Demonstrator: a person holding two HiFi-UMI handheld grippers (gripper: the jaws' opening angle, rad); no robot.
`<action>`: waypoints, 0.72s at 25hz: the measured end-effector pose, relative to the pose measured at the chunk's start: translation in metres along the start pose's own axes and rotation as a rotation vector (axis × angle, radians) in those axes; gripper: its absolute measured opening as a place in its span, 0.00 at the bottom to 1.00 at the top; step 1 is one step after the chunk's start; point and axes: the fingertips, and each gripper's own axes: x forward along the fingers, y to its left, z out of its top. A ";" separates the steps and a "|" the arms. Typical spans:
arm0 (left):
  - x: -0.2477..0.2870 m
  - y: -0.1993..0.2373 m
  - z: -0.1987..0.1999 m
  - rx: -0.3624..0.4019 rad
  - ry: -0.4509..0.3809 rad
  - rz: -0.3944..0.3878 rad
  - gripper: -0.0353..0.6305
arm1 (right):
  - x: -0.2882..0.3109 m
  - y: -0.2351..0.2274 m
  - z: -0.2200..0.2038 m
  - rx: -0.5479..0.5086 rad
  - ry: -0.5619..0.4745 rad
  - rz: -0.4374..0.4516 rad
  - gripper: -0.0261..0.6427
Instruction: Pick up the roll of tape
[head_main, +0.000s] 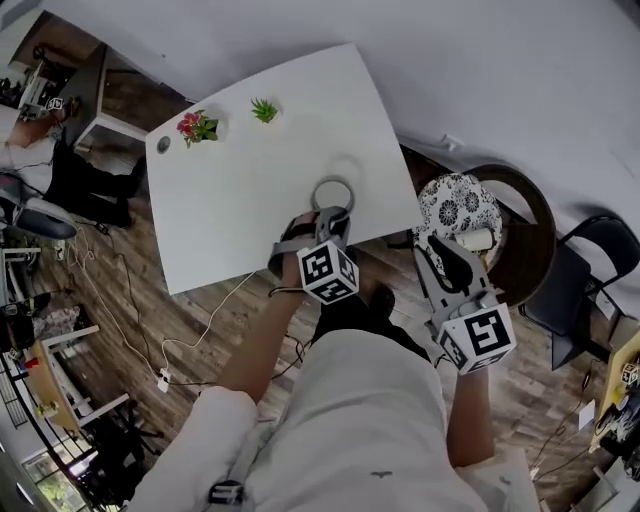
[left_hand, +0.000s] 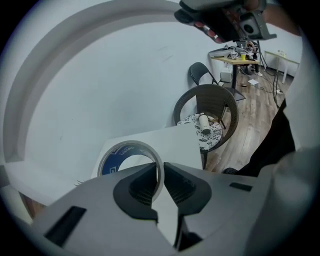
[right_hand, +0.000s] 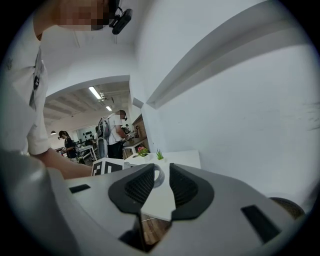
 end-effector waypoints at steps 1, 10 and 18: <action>-0.007 -0.002 0.003 -0.012 -0.008 0.013 0.14 | -0.004 0.000 -0.001 -0.006 -0.004 0.009 0.19; -0.092 0.000 0.041 -0.133 -0.143 0.171 0.14 | -0.030 0.014 0.000 -0.068 -0.037 0.094 0.17; -0.153 0.001 0.057 -0.228 -0.235 0.275 0.14 | -0.033 0.030 0.006 -0.095 -0.061 0.147 0.13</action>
